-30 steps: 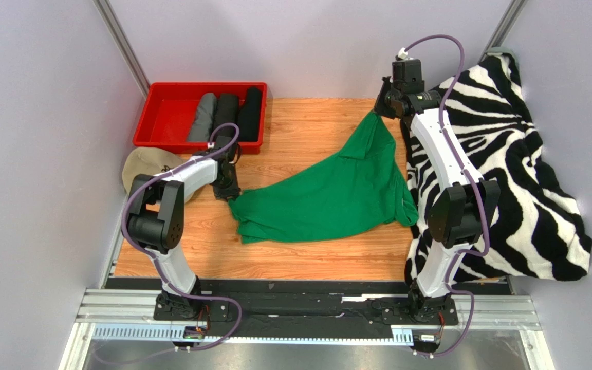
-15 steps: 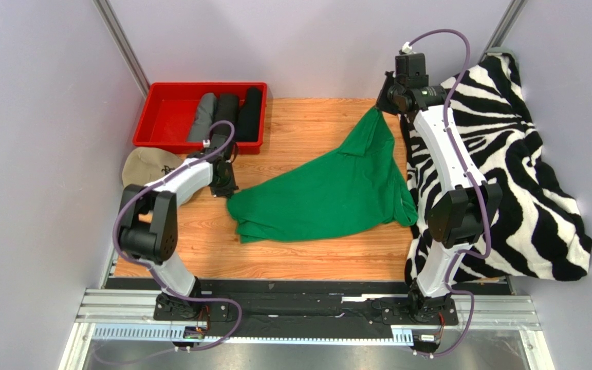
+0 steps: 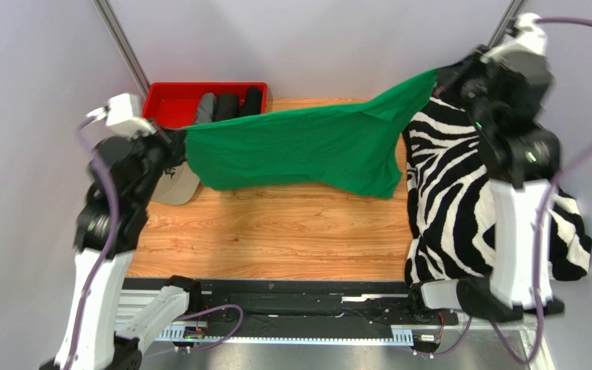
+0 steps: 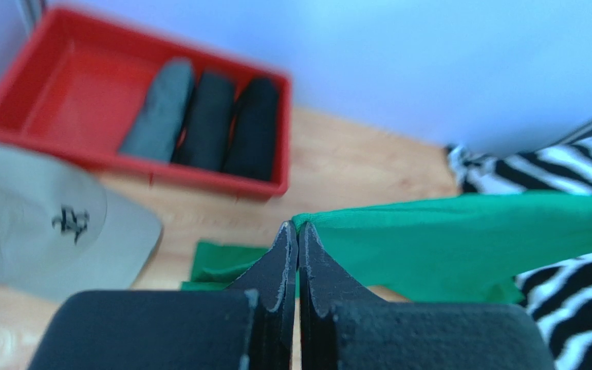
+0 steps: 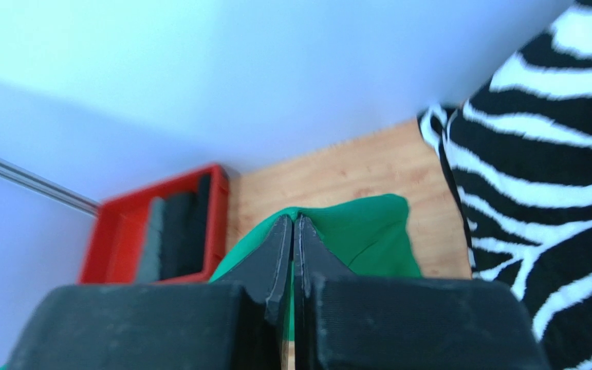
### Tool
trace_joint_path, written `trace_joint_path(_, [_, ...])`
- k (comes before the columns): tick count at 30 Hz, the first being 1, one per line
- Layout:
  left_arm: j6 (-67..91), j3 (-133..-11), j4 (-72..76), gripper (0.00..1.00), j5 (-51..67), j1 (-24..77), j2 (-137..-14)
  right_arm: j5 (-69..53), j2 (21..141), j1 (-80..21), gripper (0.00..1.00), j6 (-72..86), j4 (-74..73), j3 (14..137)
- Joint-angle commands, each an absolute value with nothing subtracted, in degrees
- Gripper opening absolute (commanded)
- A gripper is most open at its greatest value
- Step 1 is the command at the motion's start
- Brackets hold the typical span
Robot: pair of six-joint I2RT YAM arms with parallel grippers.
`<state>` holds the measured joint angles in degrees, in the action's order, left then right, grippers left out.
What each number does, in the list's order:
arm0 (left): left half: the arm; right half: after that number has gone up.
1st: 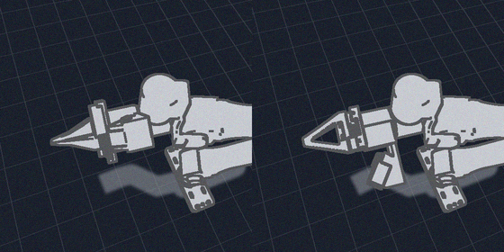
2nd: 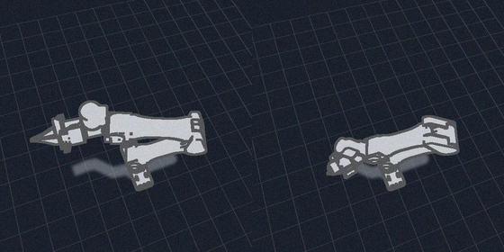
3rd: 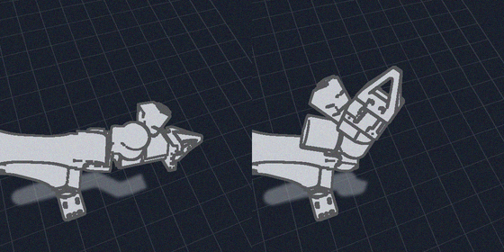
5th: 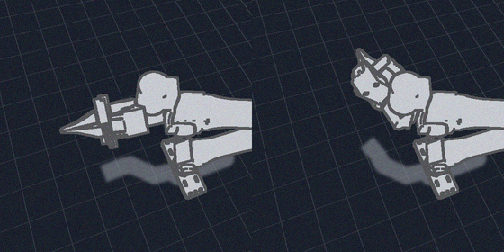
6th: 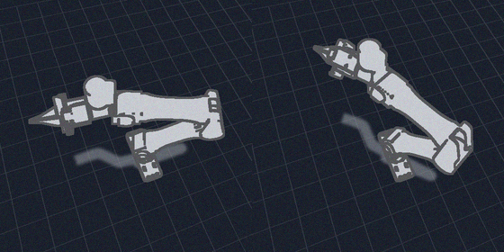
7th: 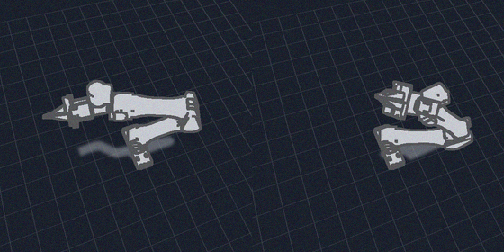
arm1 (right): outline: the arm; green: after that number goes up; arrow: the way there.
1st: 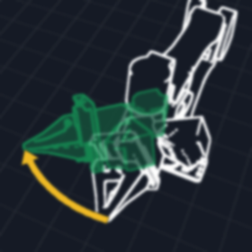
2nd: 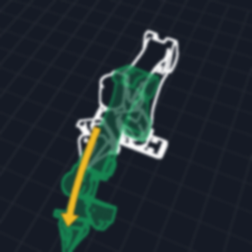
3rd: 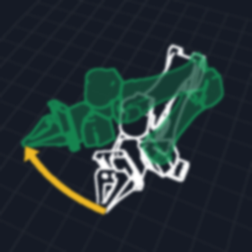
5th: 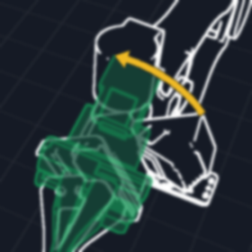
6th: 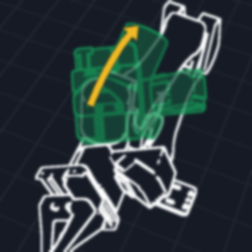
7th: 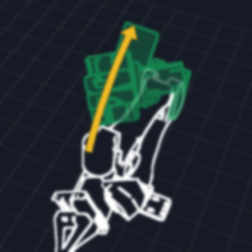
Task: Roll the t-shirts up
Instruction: Fold the T-shirt at the center of the board.
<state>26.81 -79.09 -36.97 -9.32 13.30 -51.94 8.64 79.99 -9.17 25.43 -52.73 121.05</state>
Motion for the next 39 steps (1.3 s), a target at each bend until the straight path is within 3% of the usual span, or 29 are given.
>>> trace_joint_path(1, [22.6, -82.2, -36.8, 0.00, -4.4, 12.9, -42.1, 11.0, 67.6, -8.8, 0.00, 26.0, -49.8, 120.2])
trace_joint_path(7, [19.7, -86.4, -34.2, 0.00, -1.8, 12.9, -31.1, 11.0, 55.6, -8.8, 0.00, 25.9, -48.4, 123.8])
trace_joint_path(15, [20.2, -94.1, -33.0, 0.00, -5.4, 12.9, -32.8, 10.2, 53.2, -8.8, 0.00, 28.0, -44.0, 126.2])
trace_joint_path(25, [21.5, -92.1, -21.9, 0.00, -8.1, 12.9, -51.0, 8.7, 65.4, -8.9, 0.00, 27.7, -32.5, 116.4])
trace_joint_path(31, [20.1, -95.6, -12.9, 0.00, -9.2, 12.8, -65.9, 8.0, 79.3, -8.7, 0.00, 26.9, -24.6, 120.3])
trace_joint_path(34, [19.5, -102.2, -9.6, 0.00, -8.6, 12.8, -74.5, 9.0, 87.2, -8.7, 0.00, 26.1, -22.5, 129.3])
trace_joint_path(39, [18.7, -125.7, -12.4, 0.00, -5.5, 11.8, -90.1, 12.3, 94.7, -8.8, 0.00, 24.8, -17.2, 143.2])
